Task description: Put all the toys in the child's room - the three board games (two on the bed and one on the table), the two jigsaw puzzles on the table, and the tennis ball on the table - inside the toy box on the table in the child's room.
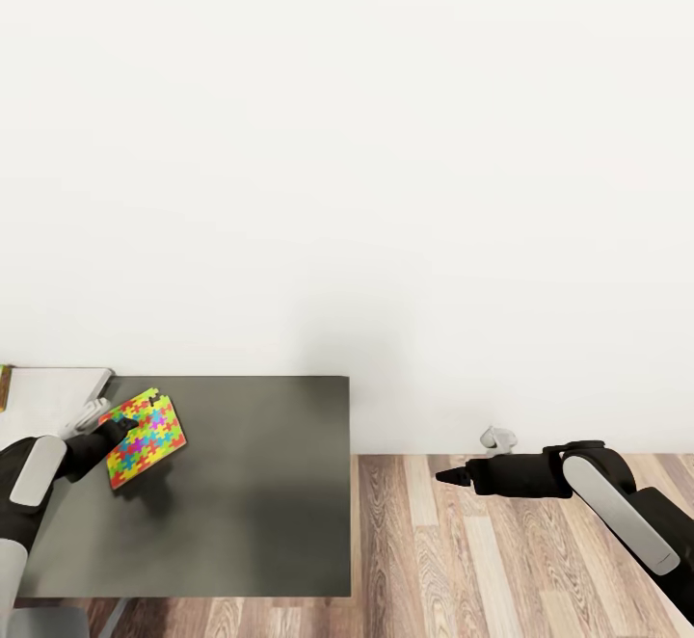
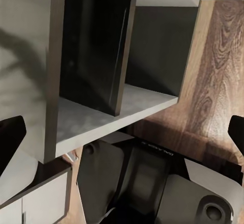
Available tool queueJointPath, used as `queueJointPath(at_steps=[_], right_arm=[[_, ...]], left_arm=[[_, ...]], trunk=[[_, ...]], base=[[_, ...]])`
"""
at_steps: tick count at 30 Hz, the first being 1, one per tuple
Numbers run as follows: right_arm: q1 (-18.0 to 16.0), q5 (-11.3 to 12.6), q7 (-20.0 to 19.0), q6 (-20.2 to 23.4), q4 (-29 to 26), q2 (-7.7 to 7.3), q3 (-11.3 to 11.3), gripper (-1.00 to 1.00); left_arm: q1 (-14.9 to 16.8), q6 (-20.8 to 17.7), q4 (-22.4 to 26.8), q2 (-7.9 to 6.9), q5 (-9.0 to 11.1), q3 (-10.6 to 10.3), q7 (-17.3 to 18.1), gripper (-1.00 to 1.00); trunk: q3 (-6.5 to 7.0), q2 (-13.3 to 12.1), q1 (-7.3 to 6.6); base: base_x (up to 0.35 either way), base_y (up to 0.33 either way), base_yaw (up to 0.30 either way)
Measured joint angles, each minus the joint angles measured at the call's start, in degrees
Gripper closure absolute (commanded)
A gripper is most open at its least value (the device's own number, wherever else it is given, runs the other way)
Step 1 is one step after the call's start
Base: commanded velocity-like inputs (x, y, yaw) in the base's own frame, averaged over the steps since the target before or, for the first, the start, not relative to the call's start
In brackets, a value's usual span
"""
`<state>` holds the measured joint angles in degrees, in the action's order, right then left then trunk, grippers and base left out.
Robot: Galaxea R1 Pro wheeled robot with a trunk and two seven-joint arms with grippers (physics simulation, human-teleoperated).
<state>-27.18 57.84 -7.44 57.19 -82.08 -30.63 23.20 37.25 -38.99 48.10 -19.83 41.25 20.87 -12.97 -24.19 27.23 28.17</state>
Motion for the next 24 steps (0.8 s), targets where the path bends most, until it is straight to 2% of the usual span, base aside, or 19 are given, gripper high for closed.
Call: queueJointPath(at_steps=[14, 24], right_arm=[[0.0, 0.0, 0.0, 0.1, 0.0, 0.00, -0.1, -1.00], [0.0, 0.0, -0.1, 0.1, -0.1, -0.26, -0.1, -1.00]], left_arm=[[0.1, 0.3, -0.5, 0.12, -0.1, 0.0, 0.0, -1.00], [0.1, 1.4, -1.1, 0.13, 0.0, -0.1, 0.0, -1.00]], trunk=[[0.00, 0.0, 0.00], [0.00, 0.0, 0.00]], base=[[0.000, 0.000, -0.174], [0.000, 0.000, -0.056]])
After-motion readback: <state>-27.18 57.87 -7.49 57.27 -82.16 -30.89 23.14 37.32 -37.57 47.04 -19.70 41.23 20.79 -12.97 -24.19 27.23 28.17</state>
